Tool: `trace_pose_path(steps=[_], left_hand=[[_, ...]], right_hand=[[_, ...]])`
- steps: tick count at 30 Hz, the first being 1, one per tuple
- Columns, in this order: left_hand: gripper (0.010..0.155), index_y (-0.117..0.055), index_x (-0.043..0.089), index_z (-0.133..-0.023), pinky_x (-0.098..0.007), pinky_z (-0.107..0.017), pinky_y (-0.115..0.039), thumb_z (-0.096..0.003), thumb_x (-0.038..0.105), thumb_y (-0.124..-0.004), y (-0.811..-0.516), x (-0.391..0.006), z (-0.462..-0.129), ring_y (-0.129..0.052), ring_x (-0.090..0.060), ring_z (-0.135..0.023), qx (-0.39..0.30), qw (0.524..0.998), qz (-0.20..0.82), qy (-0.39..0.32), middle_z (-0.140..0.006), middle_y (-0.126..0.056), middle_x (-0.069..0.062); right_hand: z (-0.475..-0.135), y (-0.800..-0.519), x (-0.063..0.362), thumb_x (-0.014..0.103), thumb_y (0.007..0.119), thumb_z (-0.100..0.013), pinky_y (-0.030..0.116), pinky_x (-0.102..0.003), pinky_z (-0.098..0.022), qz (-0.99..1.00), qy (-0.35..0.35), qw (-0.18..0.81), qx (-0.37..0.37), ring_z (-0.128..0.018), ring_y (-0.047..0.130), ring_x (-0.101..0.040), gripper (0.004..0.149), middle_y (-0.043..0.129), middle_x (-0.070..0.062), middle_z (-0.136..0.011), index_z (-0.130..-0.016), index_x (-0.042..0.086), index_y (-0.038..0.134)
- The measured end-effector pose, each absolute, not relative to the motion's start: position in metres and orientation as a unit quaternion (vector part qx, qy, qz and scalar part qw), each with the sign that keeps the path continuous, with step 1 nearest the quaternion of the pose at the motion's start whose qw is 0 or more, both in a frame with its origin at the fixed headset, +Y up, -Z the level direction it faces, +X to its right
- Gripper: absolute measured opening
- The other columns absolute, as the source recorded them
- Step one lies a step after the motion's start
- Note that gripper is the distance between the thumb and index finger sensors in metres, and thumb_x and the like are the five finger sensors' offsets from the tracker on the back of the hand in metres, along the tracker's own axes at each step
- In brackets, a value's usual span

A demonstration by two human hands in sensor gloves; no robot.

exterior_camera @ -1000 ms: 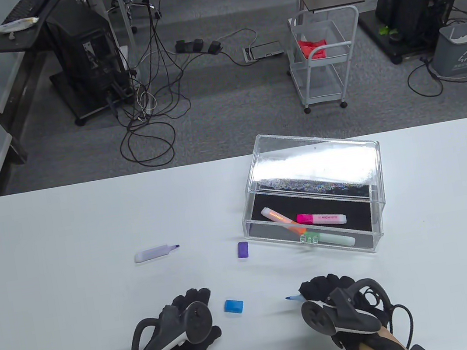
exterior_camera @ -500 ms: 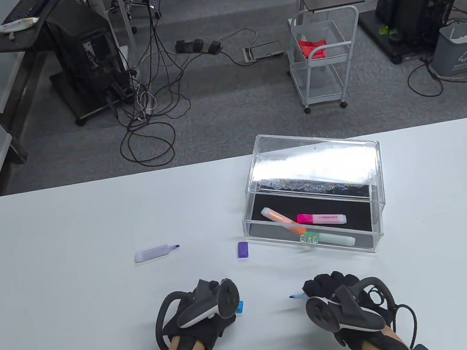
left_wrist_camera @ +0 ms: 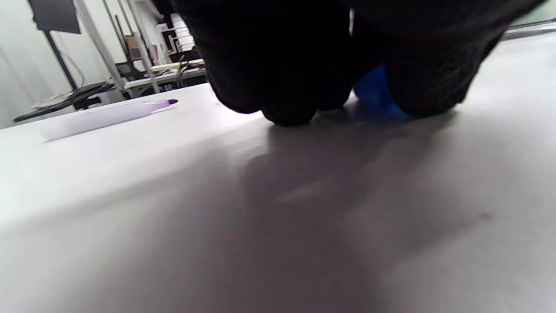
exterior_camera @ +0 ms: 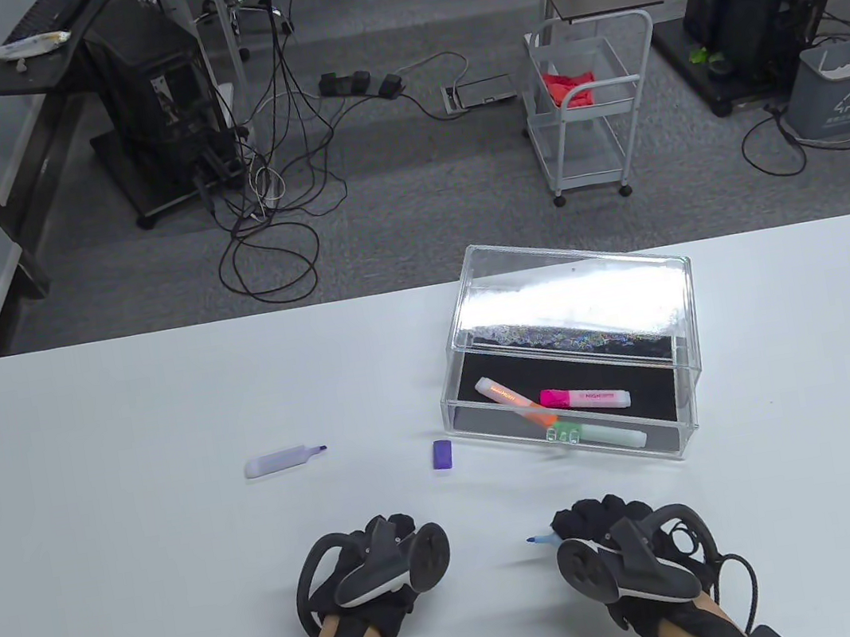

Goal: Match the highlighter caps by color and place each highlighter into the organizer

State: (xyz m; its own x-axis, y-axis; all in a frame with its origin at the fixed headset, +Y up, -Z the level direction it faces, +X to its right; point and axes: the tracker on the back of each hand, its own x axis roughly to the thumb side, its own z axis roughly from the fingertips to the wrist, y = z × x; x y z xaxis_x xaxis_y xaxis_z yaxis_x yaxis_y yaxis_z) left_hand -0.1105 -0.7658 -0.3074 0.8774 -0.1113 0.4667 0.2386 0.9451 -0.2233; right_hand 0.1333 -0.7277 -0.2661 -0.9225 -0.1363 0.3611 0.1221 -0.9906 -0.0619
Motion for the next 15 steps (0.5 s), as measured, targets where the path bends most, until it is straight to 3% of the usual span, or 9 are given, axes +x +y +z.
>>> trace_pose_path(steps=[3, 7, 15], left_hand=[[0.059, -0.059, 0.02, -0.112, -0.045, -0.073, -0.083, -0.0607, 0.047, -0.07, -0.764, -0.108, -0.305, -0.094, -0.025, -0.093, -0.139, 0.956, -0.109, -0.236, -0.112, -0.07, -0.005], [0.061, -0.057, 0.015, -0.113, -0.043, -0.07, -0.088, -0.061, 0.044, -0.068, -0.752, -0.108, -0.299, -0.098, -0.025, -0.091, -0.151, 0.954, -0.059, -0.251, -0.11, -0.072, -0.009], [0.062, -0.055, 0.014, -0.115, -0.043, -0.07, -0.085, -0.0617, 0.045, -0.065, -0.728, -0.117, -0.285, -0.094, -0.023, -0.087, -0.165, 0.95, 0.044, -0.262, -0.108, -0.07, -0.011]], right_hand=[[-0.267, -0.728, 0.134, 0.031, 0.076, -0.043, 0.076, -0.054, -0.055, -0.981, 0.018, 0.053, -0.188, -0.07, 0.088, -0.026, 0.049, 0.076, -0.006, -0.093, -0.091, 0.028, 0.064], [-0.268, -0.725, 0.139, 0.035, 0.072, -0.044, 0.075, -0.059, -0.055, -0.982, 0.014, 0.005, -0.19, -0.073, 0.089, -0.032, 0.048, 0.077, -0.005, -0.091, -0.091, 0.038, 0.061], [-0.263, -0.721, 0.136, 0.036, 0.071, -0.044, 0.076, -0.051, -0.047, -0.977, 0.054, 0.008, -0.206, -0.059, 0.088, -0.024, 0.05, 0.078, -0.003, -0.085, -0.092, 0.037, 0.057]])
